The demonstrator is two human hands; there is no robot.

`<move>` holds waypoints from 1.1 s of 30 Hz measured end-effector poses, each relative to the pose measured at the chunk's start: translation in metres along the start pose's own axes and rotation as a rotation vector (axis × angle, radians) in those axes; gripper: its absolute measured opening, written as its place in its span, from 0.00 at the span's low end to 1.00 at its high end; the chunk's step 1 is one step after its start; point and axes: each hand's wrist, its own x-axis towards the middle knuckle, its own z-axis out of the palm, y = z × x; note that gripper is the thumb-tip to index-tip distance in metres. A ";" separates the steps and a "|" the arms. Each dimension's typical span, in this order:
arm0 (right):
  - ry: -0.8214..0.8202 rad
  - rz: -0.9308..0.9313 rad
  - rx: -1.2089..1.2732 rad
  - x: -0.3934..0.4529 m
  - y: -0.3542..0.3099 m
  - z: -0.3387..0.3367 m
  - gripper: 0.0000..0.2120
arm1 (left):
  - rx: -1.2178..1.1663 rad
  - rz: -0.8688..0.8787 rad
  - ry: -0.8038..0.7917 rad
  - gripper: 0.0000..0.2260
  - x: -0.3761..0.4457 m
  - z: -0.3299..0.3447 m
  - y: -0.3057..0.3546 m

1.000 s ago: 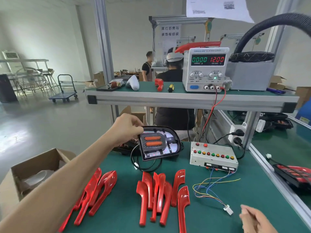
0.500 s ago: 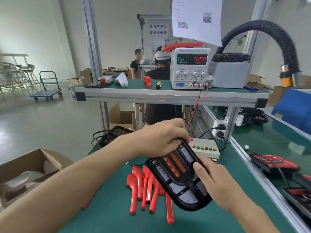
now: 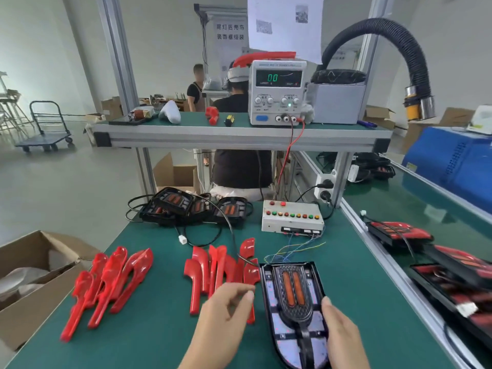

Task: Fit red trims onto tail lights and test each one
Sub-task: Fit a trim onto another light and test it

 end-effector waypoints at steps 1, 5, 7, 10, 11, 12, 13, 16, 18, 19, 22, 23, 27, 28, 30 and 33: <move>0.003 -0.015 -0.001 -0.005 -0.001 -0.001 0.22 | 0.015 0.001 0.005 0.08 -0.008 0.003 -0.005; 0.009 -0.116 -0.061 -0.011 -0.006 -0.008 0.21 | 0.043 -0.006 0.037 0.09 -0.018 0.004 -0.013; -0.009 -0.184 -0.082 -0.011 -0.019 -0.014 0.18 | 0.067 0.019 0.045 0.10 -0.007 -0.001 -0.011; -0.067 -0.270 -0.073 -0.018 -0.055 -0.020 0.21 | 0.195 0.076 -0.038 0.21 0.025 -0.004 -0.007; -0.088 -0.283 -0.076 -0.016 -0.062 -0.021 0.22 | 0.263 0.084 -0.076 0.28 0.039 -0.002 -0.006; -0.099 -0.302 -0.078 -0.015 -0.067 -0.022 0.21 | 0.328 0.082 -0.100 0.33 0.055 0.000 -0.004; -0.121 -0.338 -0.085 -0.015 -0.069 -0.023 0.19 | 0.376 0.074 -0.114 0.36 0.072 0.004 -0.002; -0.227 -0.379 -0.045 -0.012 -0.065 -0.024 0.26 | 0.416 0.000 -0.102 0.31 0.121 0.013 0.004; -0.228 -0.383 -0.053 -0.012 -0.064 -0.024 0.37 | 0.490 -0.079 0.010 0.19 0.148 0.012 0.004; -0.220 -0.384 -0.059 -0.011 -0.063 -0.025 0.37 | 0.497 -0.111 0.084 0.14 0.156 0.008 0.003; -0.213 -0.368 0.025 -0.009 -0.059 -0.025 0.25 | 0.437 -0.088 0.171 0.15 0.171 -0.010 -0.004; -0.225 -0.347 0.057 -0.007 -0.058 -0.024 0.20 | 0.429 -0.058 0.182 0.15 0.174 -0.016 -0.005; -0.272 -0.310 0.062 -0.001 -0.056 -0.011 0.18 | 0.411 0.096 0.275 0.15 0.185 -0.032 0.002; -0.270 -0.307 0.066 0.001 -0.054 -0.006 0.19 | 0.403 0.128 0.288 0.15 0.190 -0.034 0.005; -0.248 -0.307 0.063 0.005 -0.050 0.004 0.19 | 0.379 0.155 0.296 0.14 0.203 -0.038 0.008; -0.235 -0.276 0.097 0.010 -0.046 0.024 0.16 | 0.365 0.150 0.256 0.13 0.222 -0.043 0.004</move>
